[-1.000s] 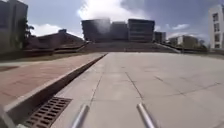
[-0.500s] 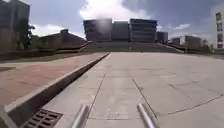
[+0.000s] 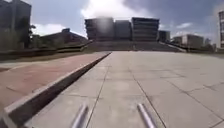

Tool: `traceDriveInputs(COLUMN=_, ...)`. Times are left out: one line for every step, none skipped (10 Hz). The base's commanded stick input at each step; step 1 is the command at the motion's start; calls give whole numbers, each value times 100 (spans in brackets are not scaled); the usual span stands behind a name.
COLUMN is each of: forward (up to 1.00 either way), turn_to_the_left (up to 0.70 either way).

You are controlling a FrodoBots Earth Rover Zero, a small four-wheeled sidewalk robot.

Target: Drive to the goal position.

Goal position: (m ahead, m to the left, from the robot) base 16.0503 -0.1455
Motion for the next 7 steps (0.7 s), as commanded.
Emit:
traceDriveInputs(forward=70, turn_to_the_left=0)
traceDriveInputs(forward=70, turn_to_the_left=0)
traceDriveInputs(forward=70, turn_to_the_left=0)
traceDriveInputs(forward=70, turn_to_the_left=0)
traceDriveInputs(forward=70, turn_to_the_left=0)
traceDriveInputs(forward=70, turn_to_the_left=0)
traceDriveInputs(forward=70, turn_to_the_left=0)
